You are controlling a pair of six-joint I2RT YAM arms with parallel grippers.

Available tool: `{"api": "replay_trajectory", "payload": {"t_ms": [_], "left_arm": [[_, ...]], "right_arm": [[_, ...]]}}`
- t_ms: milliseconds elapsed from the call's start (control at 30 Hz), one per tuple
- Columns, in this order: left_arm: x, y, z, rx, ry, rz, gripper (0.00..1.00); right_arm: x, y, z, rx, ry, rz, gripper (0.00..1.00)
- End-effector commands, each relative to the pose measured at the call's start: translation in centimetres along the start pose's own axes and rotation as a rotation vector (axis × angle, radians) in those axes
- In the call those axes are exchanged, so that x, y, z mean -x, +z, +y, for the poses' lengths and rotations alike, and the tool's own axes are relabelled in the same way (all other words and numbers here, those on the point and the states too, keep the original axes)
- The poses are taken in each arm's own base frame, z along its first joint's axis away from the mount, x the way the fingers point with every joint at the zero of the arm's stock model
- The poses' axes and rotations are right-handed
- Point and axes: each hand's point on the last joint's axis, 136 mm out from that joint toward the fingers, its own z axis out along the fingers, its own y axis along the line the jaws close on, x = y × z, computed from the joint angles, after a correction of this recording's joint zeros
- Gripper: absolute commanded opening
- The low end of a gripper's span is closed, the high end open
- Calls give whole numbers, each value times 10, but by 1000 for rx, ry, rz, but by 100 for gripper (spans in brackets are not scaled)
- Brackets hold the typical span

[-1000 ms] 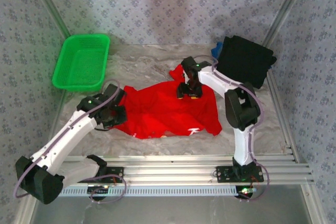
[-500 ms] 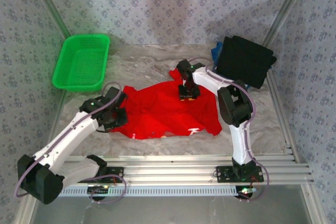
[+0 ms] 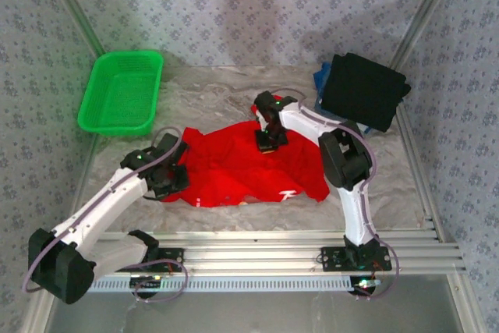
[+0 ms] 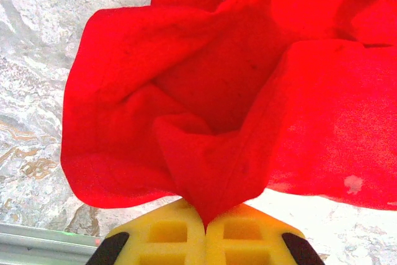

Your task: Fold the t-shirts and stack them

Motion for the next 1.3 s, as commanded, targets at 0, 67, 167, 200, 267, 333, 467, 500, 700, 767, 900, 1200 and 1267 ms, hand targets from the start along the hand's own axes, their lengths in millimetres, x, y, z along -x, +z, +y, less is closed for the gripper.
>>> {"api": "replay_trajectory", "payload": {"t_ms": [0, 67, 167, 200, 267, 333, 467, 500, 700, 767, 900, 1200, 1267], "left_arm": [[-1, -2, 2, -14, -20, -12, 0], [-2, -2, 4, -12, -23, -14, 0], [-3, 0, 7, -4, -26, -13, 0], [-3, 1, 7, -3, -25, -10, 0], [-4, 1, 8, -2, -26, -9, 0], [-6, 2, 8, 1, -26, -4, 0], [-8, 4, 8, -4, -28, 6, 0], [-8, 4, 9, -4, -29, 5, 0], [-8, 2, 9, -5, -31, 5, 0], [-8, 1, 9, -7, -32, 3, 0], [-7, 0, 5, -28, -25, -3, 0], [-9, -5, 5, -53, -24, -11, 0], [-11, -6, 7, -56, -34, -15, 0]], "right_arm": [[-3, -33, 50, 132, -150, -57, 0], [-9, -39, 70, 173, -220, -61, 0], [-27, -36, 96, 216, -303, -12, 0], [-33, -33, 100, 224, -317, 16, 0], [-49, -22, 102, 237, -324, 93, 0], [-59, -12, 100, 238, -305, 137, 0], [-76, -9, 94, 250, -280, 212, 18], [-77, -13, 94, 254, -271, 211, 21], [-46, -77, 83, 361, -94, 26, 49], [-34, -95, 60, 361, -22, -34, 54], [-11, -98, -10, 328, 126, -110, 56], [34, -48, -72, 425, 200, -155, 54], [35, -35, -72, 427, 204, -142, 54]]}}
